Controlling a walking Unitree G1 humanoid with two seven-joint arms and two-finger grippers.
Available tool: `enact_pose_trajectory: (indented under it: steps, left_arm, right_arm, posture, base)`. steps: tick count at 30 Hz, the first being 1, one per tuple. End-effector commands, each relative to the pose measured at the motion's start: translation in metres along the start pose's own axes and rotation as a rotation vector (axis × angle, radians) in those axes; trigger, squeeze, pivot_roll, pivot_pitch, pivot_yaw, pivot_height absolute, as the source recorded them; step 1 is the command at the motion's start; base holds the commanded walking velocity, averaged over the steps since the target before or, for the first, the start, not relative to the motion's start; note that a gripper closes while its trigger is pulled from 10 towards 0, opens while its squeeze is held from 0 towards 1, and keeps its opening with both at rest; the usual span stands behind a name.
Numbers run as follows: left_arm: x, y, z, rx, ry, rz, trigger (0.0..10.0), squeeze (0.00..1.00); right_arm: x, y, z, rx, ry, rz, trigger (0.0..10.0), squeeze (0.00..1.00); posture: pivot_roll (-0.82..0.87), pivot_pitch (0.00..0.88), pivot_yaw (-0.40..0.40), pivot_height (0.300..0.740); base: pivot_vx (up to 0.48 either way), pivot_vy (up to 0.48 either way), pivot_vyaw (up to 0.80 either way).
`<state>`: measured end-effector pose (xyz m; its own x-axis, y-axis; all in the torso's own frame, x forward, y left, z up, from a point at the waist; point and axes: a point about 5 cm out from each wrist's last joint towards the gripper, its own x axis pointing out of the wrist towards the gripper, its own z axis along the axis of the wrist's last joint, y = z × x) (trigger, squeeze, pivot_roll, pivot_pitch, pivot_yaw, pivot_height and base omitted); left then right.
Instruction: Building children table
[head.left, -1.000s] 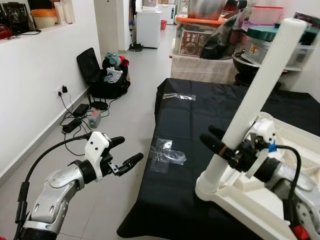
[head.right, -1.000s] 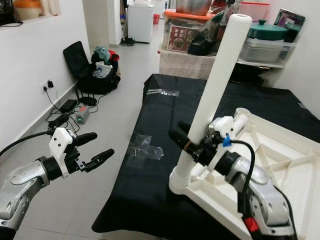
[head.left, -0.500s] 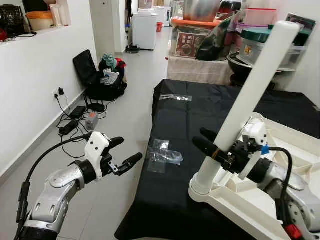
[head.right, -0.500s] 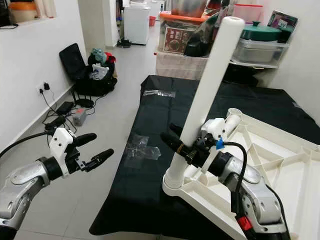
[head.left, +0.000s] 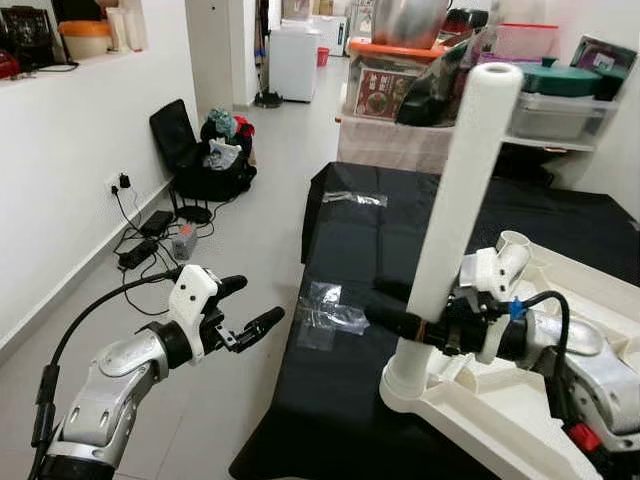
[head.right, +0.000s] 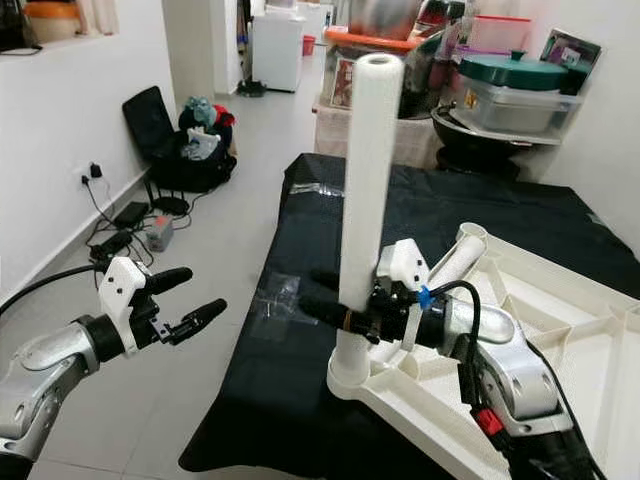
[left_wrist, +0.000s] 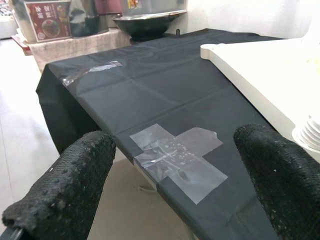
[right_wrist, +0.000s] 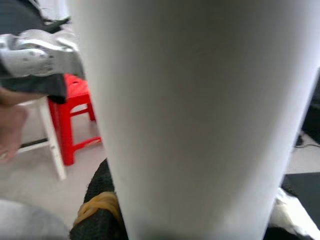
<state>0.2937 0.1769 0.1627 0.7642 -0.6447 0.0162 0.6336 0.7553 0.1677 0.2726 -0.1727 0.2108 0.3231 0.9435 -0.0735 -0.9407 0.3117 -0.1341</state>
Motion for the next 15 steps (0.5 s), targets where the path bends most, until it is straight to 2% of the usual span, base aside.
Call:
enact_pose_trajectory:
  steps: [1, 4, 6, 10, 15]
  left_arm:
    - [-0.001, -0.001, -0.002, -0.004, 0.018, -0.008, 10.0, 0.0]
    - [-0.001, -0.002, -0.002, -0.01, 0.017, -0.012, 10.0, 0.0]
    - [0.0, -0.002, -0.003, -0.029, 0.017, -0.015, 10.0, 0.0]
    - [0.001, -0.003, -0.004, -0.045, 0.017, -0.015, 10.0, 0.0]
    - [0.001, -0.005, -0.006, -0.047, 0.021, -0.016, 10.0, 0.0]
  right_arm:
    - [0.017, 0.017, -0.027, 0.167, 0.039, 0.137, 0.0, 0.0]
    - [0.021, 0.017, -0.022, 0.177, 0.016, 0.173, 0.0, 0.0]
    - [0.029, 0.016, -0.015, 0.196, -0.015, 0.252, 0.0, 0.0]
    - [0.035, 0.015, -0.013, 0.212, -0.044, 0.319, 0.0, 0.0]
    - [0.038, 0.011, -0.016, 0.209, -0.061, 0.344, 0.0, 0.0]
  posture:
    - [0.11, 0.0, -0.082, 0.74]
    - [0.11, 0.0, -0.082, 0.74]
    - [0.12, 0.0, -0.087, 0.74]
    - [0.12, 0.0, -0.091, 0.74]
    - [0.13, 0.0, -0.093, 0.74]
  base:
    - [0.0, 0.0, 0.0]
    - [0.0, 0.0, 0.0]
    - [0.0, 0.0, 0.0]
    - [0.0, 0.0, 0.0]
    - [0.0, 0.0, 0.0]
